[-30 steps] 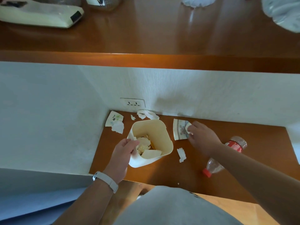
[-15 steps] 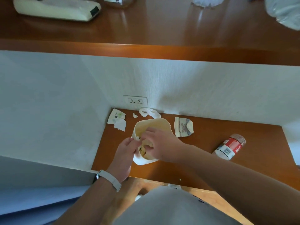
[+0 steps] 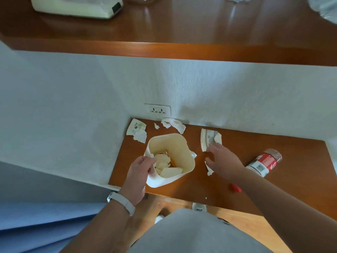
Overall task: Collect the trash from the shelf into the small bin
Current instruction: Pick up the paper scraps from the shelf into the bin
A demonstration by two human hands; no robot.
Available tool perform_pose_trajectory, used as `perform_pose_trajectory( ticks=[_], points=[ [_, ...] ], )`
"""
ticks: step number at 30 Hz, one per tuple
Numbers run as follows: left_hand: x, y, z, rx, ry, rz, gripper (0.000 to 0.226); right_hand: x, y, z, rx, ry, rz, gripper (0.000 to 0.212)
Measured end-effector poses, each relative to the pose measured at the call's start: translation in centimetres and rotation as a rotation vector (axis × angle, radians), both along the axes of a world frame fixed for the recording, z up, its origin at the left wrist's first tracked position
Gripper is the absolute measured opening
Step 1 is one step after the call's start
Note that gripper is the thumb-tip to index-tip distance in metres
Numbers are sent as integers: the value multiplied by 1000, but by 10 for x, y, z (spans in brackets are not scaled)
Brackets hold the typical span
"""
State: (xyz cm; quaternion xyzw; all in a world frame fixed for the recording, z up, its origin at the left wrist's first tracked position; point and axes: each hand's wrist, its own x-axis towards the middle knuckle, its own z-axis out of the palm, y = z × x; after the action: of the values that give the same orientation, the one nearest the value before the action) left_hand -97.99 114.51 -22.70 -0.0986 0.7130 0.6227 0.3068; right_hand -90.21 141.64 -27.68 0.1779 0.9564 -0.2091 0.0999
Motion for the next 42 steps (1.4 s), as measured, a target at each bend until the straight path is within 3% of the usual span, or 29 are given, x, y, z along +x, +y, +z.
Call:
perform_pose_trajectory(
  ticks=[4,7,20,28,34,42],
  points=[
    [3,2,0,-36,1,36,17,21,8,-39,52,-223,104,59],
    [5,1,1,-49,-17,71,15,31,4,-59,139,-286,165,64],
    [19,3,8,-35,-73,153,9,34,5,-69,167,-247,317,23],
    [19,-6,3,-28,-105,226,17,5,-12,-10,84,50,234,18],
    [16,-8,6,23,-123,219,11,-32,-55,58,4,293,448,11],
    [6,-10,6,6,-121,173,18,-82,-87,58,134,305,530,13]
  ],
)
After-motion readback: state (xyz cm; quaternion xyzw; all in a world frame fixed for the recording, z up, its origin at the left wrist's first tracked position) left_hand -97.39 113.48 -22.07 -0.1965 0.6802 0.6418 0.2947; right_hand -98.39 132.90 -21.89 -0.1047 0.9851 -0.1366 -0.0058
